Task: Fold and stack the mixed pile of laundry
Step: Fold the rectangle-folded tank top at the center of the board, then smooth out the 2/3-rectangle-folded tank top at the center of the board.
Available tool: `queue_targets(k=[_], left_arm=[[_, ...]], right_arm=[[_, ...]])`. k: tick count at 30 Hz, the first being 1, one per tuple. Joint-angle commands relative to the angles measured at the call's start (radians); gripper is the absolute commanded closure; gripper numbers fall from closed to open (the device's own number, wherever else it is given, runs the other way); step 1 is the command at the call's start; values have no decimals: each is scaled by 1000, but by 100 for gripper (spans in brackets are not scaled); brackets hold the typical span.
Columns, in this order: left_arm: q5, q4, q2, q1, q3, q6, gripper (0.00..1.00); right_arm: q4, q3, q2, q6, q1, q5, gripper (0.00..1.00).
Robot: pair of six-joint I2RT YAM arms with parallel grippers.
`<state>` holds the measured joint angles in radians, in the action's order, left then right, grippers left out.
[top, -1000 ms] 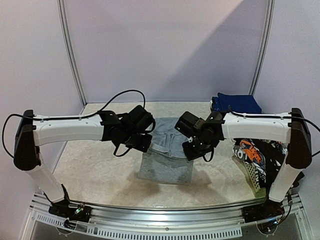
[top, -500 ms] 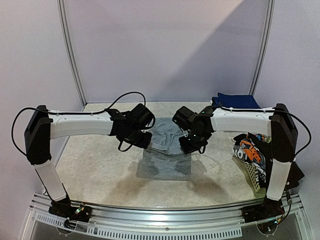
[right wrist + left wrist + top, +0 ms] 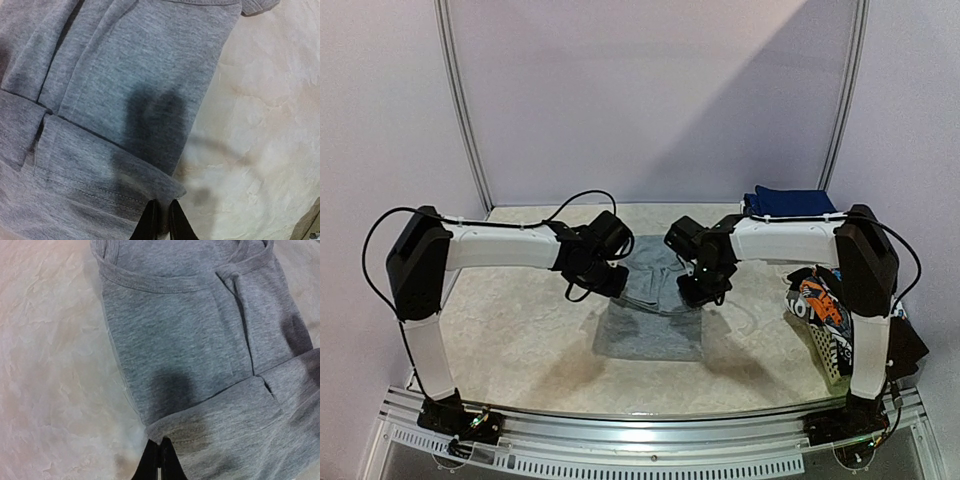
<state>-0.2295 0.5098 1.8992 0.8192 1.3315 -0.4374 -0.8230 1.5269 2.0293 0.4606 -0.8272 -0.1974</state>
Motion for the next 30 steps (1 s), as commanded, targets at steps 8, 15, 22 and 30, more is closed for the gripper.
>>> queue_targets(k=[8,15,22,30], left_arm=[[22,-58,94,-68,72,-28,83],[-27,-80,-13,-74,28,-9,56],[13,-178,-168,-3,-169,65,58],[55,-225,-202,84,-245,96,67]], right_arm=[[34,146,104,-8,109,80,70],[60,124,-3,-19,121,125,56],[191,-128,-204,-23,36,185,54],[282,-244,-219,17,-77,227,57]])
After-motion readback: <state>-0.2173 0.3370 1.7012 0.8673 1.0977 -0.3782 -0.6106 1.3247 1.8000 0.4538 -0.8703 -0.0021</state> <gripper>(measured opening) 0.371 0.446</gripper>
